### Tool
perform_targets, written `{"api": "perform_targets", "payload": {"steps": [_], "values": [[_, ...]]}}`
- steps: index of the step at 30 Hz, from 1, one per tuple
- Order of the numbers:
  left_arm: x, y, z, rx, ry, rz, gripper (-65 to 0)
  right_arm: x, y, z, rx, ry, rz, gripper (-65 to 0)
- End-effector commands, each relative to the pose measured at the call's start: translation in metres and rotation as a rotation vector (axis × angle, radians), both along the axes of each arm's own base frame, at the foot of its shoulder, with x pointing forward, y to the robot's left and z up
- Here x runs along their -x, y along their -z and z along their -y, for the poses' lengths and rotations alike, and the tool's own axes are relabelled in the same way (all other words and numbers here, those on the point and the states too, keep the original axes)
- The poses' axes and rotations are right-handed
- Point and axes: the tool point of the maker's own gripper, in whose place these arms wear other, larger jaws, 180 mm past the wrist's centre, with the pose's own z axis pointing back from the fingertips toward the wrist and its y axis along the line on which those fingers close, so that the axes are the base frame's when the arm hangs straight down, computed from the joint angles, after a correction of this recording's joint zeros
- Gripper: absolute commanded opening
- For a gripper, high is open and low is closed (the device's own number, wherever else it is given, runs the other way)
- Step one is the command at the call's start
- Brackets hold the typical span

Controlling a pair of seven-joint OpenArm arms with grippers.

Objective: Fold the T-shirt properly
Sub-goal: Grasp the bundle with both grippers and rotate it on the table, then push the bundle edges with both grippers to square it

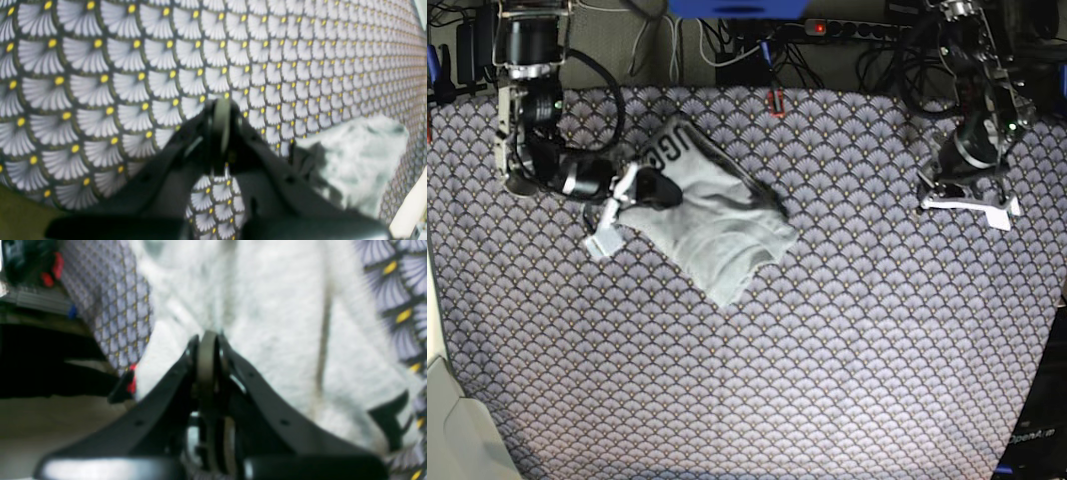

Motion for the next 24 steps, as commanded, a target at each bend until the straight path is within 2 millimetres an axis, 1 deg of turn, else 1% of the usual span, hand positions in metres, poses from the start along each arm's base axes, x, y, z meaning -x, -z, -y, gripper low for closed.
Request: {"api": "perform_targets", "payload": {"steps": [1, 3, 4, 7, 9, 13, 14, 15, 17, 18, 22, 24], "values": [[-0.004, -0.009, -0.003, -0.016, 0.001, 0.033, -64.8, -0.006, -0.001, 0.007, 0.021, 0.011, 0.011, -65.0], [-0.002, -0.010, -0.007, -0.029, 0.003, 0.029, -64.8, -0.006, 0.000, 0.007, 0.019, 0.013, 0.008, -65.0], [-0.002, -0.010, -0.006, -0.030, 0.005, 0.029, -64.8, -0.009, -0.004, 0.007, 0.023, 0.008, 0.021, -65.0], [-0.003, -0.009, -0.003, -0.025, 0.012, 0.028, -64.8, -0.017, -0.027, 0.005, 0.047, -0.019, 0.098, -65.0], [-0.003, -0.008, 0.003, -0.015, 0.021, 0.027, -64.8, -0.016, -0.045, 0.001, 0.088, -0.064, 0.151, -65.0], [-0.006, -0.002, 0.044, 0.017, 0.137, 0.015, -64.8, -0.012, -0.081, -0.005, 0.153, -0.121, 0.270, -65.0], [-0.007, -0.001, 0.058, 0.024, 0.172, 0.016, -64.8, -0.011, -0.088, -0.005, 0.164, -0.129, 0.295, -65.0], [-0.007, 0.001, 0.068, 0.029, 0.199, 0.010, -64.8, -0.010, -0.091, -0.002, 0.182, -0.131, 0.312, -65.0], [-0.012, 0.002, 0.094, 0.067, 0.241, 0.014, -64.8, -0.010, -0.088, 0.012, 0.226, -0.137, 0.306, -65.0], [-0.016, 0.004, 0.104, 0.089, 0.248, 0.012, -64.8, -0.011, -0.083, 0.021, 0.248, -0.134, 0.291, -65.0], [-0.029, 0.030, 0.130, 0.167, 0.250, -0.054, -64.8, -0.017, -0.059, 0.052, 0.313, -0.087, 0.236, -65.0], [-0.038, 0.038, 0.140, 0.184, 0.261, -0.074, -64.8, -0.021, -0.045, 0.067, 0.341, -0.059, 0.201, -65.0]]}}
